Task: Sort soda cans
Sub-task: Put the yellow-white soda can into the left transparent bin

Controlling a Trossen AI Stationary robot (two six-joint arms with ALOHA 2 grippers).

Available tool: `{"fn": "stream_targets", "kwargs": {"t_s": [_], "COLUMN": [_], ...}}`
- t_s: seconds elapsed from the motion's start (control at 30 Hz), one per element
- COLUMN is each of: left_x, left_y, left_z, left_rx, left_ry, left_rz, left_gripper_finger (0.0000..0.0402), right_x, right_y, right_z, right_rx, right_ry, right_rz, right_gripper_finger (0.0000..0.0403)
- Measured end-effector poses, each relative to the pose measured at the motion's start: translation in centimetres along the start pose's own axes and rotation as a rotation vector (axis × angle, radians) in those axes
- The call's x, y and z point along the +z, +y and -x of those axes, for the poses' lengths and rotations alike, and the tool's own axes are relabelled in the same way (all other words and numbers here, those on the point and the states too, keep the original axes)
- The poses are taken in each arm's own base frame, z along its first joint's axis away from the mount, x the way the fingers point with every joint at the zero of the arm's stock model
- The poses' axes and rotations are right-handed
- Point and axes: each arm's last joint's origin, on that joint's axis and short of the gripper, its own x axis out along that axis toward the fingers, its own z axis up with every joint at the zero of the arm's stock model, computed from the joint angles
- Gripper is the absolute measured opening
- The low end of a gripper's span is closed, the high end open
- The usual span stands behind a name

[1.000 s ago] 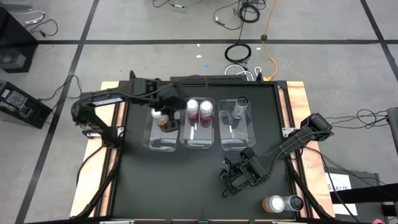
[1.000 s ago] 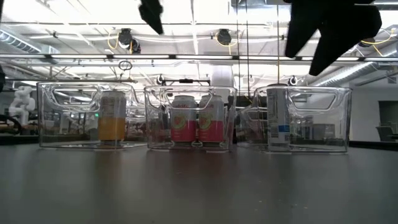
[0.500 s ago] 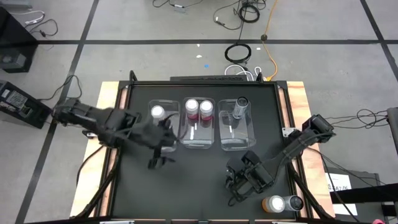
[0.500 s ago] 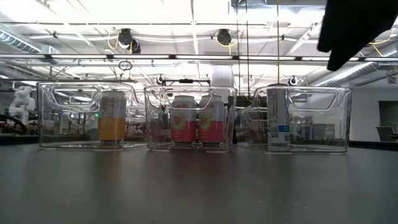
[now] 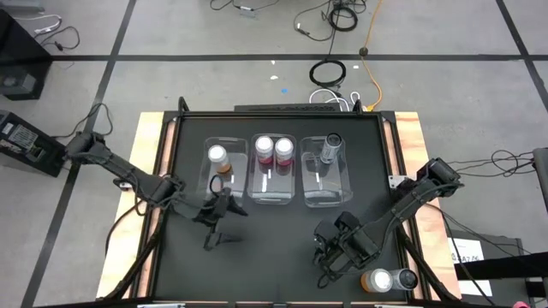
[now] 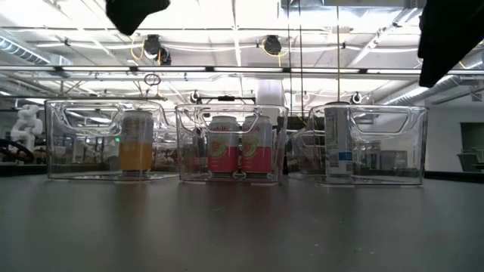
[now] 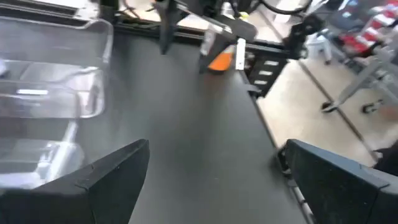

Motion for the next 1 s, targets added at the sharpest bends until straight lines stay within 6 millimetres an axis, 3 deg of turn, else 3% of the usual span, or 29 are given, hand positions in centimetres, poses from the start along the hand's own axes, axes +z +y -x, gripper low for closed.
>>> {"fn": "stream_targets", "kwargs": {"t_s": [0.23, 0.37, 1.0], "left_x": [-3.5, -4.2, -4.6], "left_y": [-0.3, -0.9, -1.1], "left_z": [0.1, 0.2, 0.3], "left_rx": [-0.045, -0.07, -0.077], "left_ry": [0.038, 0.056, 0.069], "left_rz": [0.065, 0.059, 0.014], "left_gripper_finger": [0.0383, 0.0383, 0.0383], "right_x": [-0.6, -1.3, -0.3], "right_y": [-1.0, -1.8, -0.2], "right_z": [0.2, 0.6, 0.2], "right_rx": [-0.037, -0.113, 0.054], "right_ry": [0.246, 0.358, 0.233], "right_rz": [0.059, 0.06, 0.049], "right_gripper_finger": [0.0357, 0.0357, 0.0357]}}
